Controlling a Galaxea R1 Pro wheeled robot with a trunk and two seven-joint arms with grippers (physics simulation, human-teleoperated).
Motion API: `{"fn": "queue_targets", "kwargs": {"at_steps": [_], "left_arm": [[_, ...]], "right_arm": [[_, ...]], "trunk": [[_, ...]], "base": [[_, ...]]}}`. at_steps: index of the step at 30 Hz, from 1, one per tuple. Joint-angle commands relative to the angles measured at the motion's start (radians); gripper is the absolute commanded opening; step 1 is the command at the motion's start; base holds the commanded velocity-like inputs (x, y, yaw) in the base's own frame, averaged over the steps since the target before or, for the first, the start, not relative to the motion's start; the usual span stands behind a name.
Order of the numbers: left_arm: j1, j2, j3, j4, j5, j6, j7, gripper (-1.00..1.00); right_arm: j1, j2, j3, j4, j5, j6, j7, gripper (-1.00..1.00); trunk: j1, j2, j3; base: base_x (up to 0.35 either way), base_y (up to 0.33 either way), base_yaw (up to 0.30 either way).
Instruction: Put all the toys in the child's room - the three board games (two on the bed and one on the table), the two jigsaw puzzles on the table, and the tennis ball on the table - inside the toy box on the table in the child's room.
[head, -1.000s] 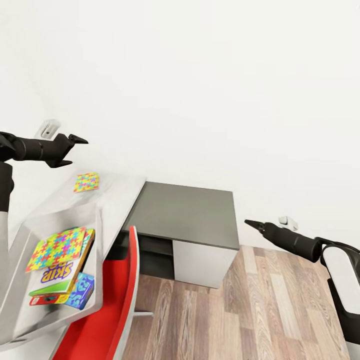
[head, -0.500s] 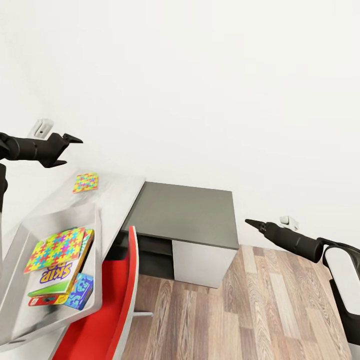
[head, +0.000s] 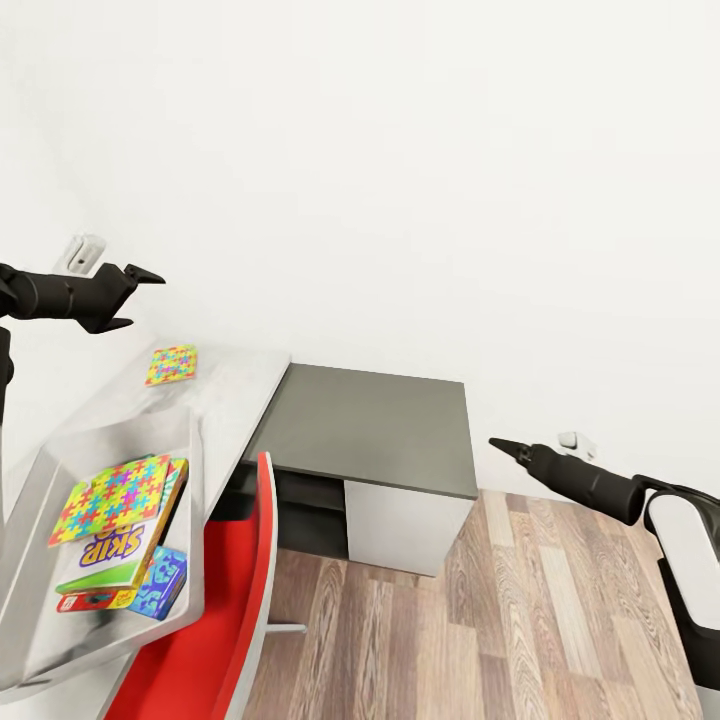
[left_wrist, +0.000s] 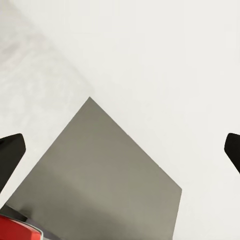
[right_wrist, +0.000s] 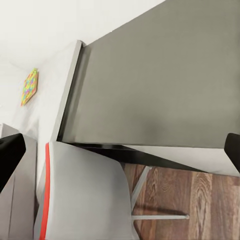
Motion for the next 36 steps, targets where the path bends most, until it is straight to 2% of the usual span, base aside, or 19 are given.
{"fn": "queue_targets", "kwargs": {"at_steps": [1,17,24,36], "left_arm": [[-0.001,0.0,0.001,0.0,0.009,0.003,0.01,1.0],[-0.001,0.001,-0.005,-0.004,0.011,0.004,0.009,1.0],[-0.001,0.001,-0.021,-0.005,0.009,0.005,0.01,1.0],[-0.001,0.002,-0.029,-0.005,0.008,0.005,0.009,1.0]], "right_arm": [[-0.001,0.0,-0.001,0.0,0.01,0.005,0.01,1.0],[-0.001,0.007,0.005,-0.001,0.011,0.005,0.009,1.0],[-0.001,0.011,0.007,-0.002,0.011,0.005,0.007,1.0],[-0.001,0.013,0.009,-0.002,0.011,0.005,0.006,1.0]], "trunk": [[0.001,-0.002,-0.002],[0.001,-0.002,-0.002],[0.001,-0.002,-0.002],[0.001,-0.002,-0.002]], "base": [[0.0,0.0,0.0],[0.023,-0.004,0.0],[0.167,-0.087,0.0],[0.178,-0.108,0.0]]}}
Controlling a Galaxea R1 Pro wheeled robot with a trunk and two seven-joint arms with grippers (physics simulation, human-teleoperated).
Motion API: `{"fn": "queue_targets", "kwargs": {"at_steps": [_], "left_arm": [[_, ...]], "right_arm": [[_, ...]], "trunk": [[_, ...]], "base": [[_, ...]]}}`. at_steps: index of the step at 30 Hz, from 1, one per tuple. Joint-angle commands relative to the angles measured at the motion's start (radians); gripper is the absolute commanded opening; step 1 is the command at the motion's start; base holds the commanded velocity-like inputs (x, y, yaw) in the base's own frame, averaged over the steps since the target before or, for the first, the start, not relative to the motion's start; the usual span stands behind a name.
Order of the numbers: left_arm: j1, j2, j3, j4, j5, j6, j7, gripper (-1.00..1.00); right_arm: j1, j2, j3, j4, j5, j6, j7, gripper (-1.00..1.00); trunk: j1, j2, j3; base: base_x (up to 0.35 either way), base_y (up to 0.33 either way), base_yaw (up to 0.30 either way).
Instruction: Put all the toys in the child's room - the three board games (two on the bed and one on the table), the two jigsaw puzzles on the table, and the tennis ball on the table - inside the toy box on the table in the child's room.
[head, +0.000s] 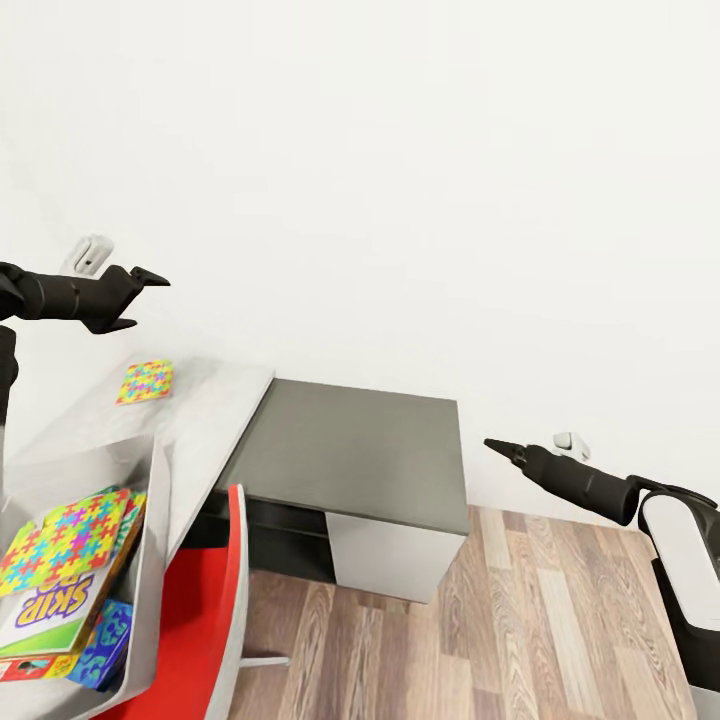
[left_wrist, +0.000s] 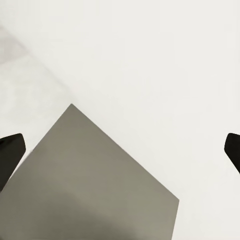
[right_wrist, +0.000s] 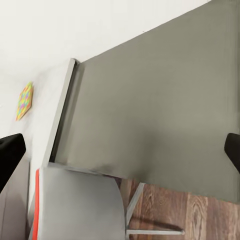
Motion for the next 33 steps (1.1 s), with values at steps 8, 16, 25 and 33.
{"fn": "queue_targets", "kwargs": {"at_steps": [8,16,25,33], "left_arm": [[0.0,0.001,-0.003,-0.001,0.01,-0.001,0.01,1.0],[0.012,0.027,-0.005,-0.046,0.023,0.022,0.017,1.0],[0.012,0.027,-0.005,-0.096,0.023,0.022,0.017,1.0],[0.012,0.027,-0.005,-0.139,0.023,0.022,0.017,1.0]], "right_arm": [[0.0,0.0,-0.001,0.0,0.01,0.004,0.013,1.0],[-0.019,0.018,-0.032,-0.007,0.003,0.015,0.017,1.0],[-0.019,0.018,-0.032,-0.007,0.003,0.015,0.017,1.0],[-0.019,0.018,-0.032,-0.007,0.003,0.015,0.017,1.0]], "trunk": [[0.001,-0.002,-0.002],[0.001,-0.002,-0.002],[0.001,-0.002,-0.002],[0.001,-0.002,-0.002]], "base": [[0.05,-0.031,0.0],[0.0,0.0,0.0],[0.0,0.0,0.0],[0.0,0.0,0.0]]}}
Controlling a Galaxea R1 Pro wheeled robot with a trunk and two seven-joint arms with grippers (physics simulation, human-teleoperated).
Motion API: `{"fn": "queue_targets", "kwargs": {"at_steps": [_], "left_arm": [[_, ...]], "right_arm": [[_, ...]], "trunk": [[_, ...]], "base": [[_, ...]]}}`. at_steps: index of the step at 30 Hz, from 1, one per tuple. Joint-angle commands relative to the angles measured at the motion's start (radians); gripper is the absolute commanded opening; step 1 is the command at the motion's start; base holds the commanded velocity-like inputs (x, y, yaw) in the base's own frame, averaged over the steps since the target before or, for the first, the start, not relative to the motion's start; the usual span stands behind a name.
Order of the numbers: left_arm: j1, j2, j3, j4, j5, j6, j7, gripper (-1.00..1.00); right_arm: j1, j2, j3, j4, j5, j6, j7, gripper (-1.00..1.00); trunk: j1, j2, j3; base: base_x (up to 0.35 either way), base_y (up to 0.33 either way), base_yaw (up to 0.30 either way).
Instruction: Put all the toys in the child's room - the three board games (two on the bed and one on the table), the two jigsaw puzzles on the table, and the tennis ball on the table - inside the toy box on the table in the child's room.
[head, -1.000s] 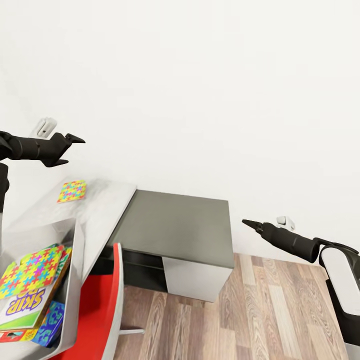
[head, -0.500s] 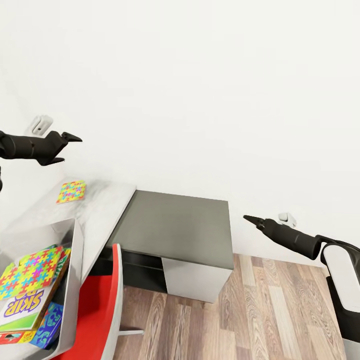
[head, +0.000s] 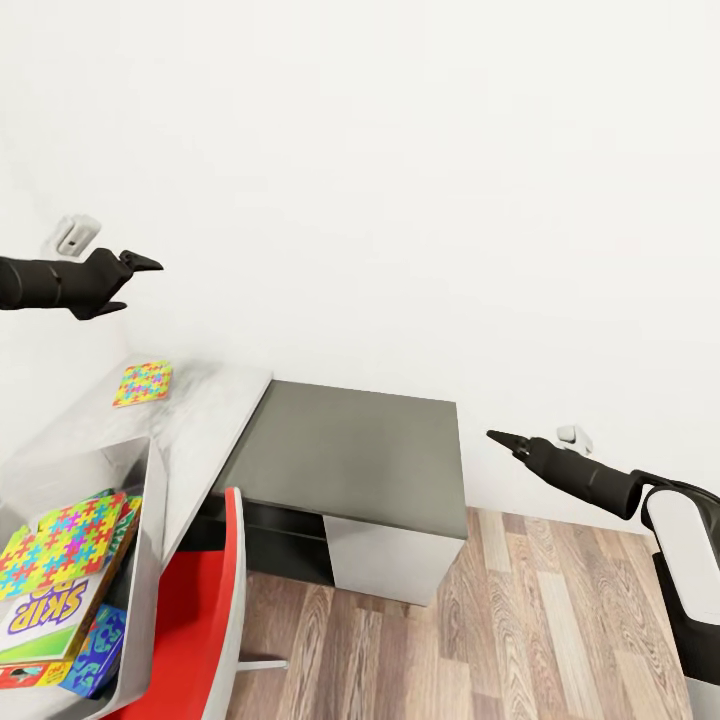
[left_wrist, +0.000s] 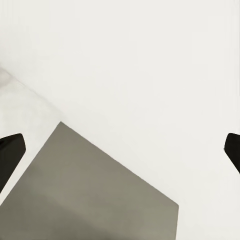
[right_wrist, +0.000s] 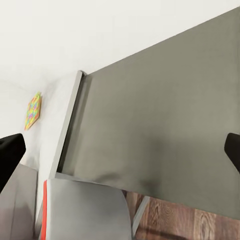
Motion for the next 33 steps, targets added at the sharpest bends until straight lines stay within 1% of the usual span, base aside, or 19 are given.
{"fn": "queue_targets", "kwargs": {"at_steps": [1,25,29,33], "left_arm": [[-0.001,0.001,-0.001,-0.001,0.009,0.0,0.01,1.0],[-0.001,0.0,-0.002,0.001,0.009,0.0,0.01,1.0],[-0.01,0.011,-0.003,-0.003,0.009,-0.01,0.01,1.0],[-0.012,0.015,-0.004,-0.004,0.009,-0.015,0.01,1.0]], "right_arm": [[-0.001,0.0,-0.001,0.0,0.01,0.005,0.01,1.0],[-0.001,-0.001,0.0,0.0,0.01,0.005,0.01,1.0],[0.011,-0.02,-0.015,0.002,0.0,0.005,0.011,1.0],[0.017,-0.027,-0.025,0.003,-0.006,0.005,0.011,1.0]], "trunk": [[0.001,-0.002,-0.002],[0.001,-0.002,-0.002],[0.001,-0.002,-0.002],[0.001,-0.002,-0.002]], "base": [[0.0,0.0,0.0],[0.0,0.0,0.0],[0.0,0.0,0.0],[0.0,0.0,0.0]]}}
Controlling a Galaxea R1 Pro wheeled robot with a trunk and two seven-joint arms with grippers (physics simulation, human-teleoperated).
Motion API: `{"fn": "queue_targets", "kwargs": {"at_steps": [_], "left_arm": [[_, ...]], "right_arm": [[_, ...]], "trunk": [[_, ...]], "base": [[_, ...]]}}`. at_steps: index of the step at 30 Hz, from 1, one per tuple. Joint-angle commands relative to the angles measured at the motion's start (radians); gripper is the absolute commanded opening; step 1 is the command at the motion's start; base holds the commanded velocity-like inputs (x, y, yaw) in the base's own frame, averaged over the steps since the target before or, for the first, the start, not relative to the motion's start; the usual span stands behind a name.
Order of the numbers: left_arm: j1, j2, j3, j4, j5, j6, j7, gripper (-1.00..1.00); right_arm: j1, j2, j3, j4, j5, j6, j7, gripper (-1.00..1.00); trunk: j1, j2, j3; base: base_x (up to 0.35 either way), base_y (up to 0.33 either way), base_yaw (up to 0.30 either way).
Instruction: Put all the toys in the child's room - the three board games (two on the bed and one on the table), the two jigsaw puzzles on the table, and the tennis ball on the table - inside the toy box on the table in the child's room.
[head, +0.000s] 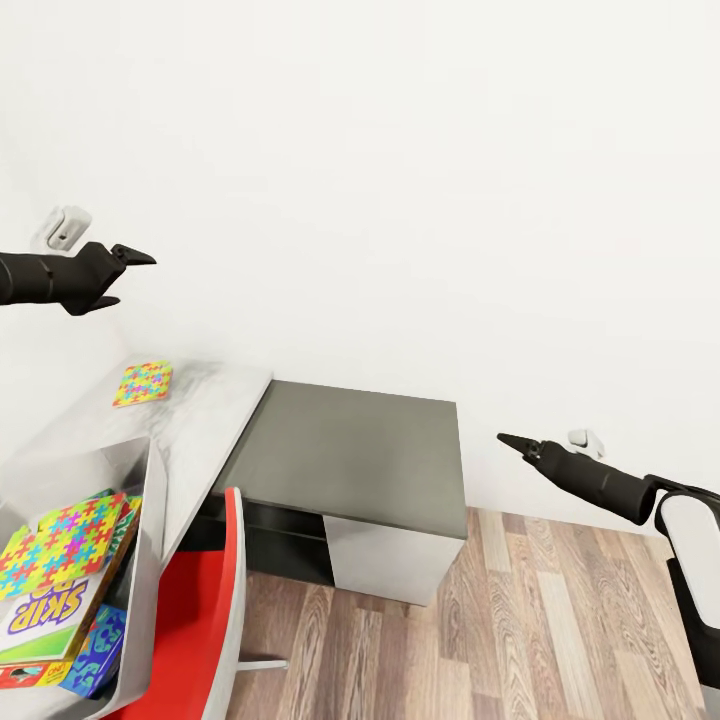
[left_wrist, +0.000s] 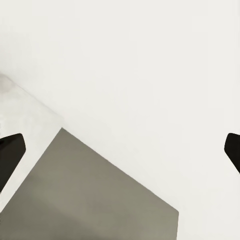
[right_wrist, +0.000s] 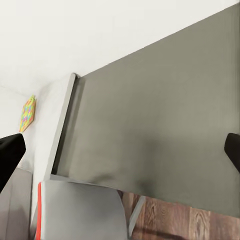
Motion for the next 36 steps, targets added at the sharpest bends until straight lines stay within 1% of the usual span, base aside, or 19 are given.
{"fn": "queue_targets", "kwargs": {"at_steps": [1,9,26,30,36], "left_arm": [[-0.002,0.002,-0.001,-0.001,0.009,-0.002,0.01,1.0],[0.0,0.006,-0.002,-0.002,0.009,-0.007,0.01,1.0],[0.017,0.008,-0.002,-0.005,0.008,-0.011,0.007,1.0],[0.02,0.008,-0.002,-0.004,0.008,-0.011,0.008,1.0],[0.022,0.008,-0.002,-0.003,0.007,-0.011,0.009,1.0]], "right_arm": [[0.001,-0.002,-0.005,0.0,0.008,0.005,0.01,1.0],[0.006,-0.009,-0.014,0.001,0.003,0.005,0.01,1.0],[0.009,-0.009,-0.013,0.001,0.002,0.005,0.01,1.0],[0.01,-0.009,-0.014,0.001,0.002,0.005,0.01,1.0],[0.01,-0.009,-0.015,0.001,0.002,0.005,0.01,1.0]], "trunk": [[0.001,-0.002,-0.002],[0.001,-0.002,-0.002],[0.001,-0.002,-0.002],[0.001,-0.002,-0.002],[0.001,-0.002,-0.002]], "base": [[0.0,0.0,0.0],[0.0,0.0,0.0],[0.001,0.0,0.0],[0.107,-0.027,0.0],[0.214,-0.067,0.0]]}}
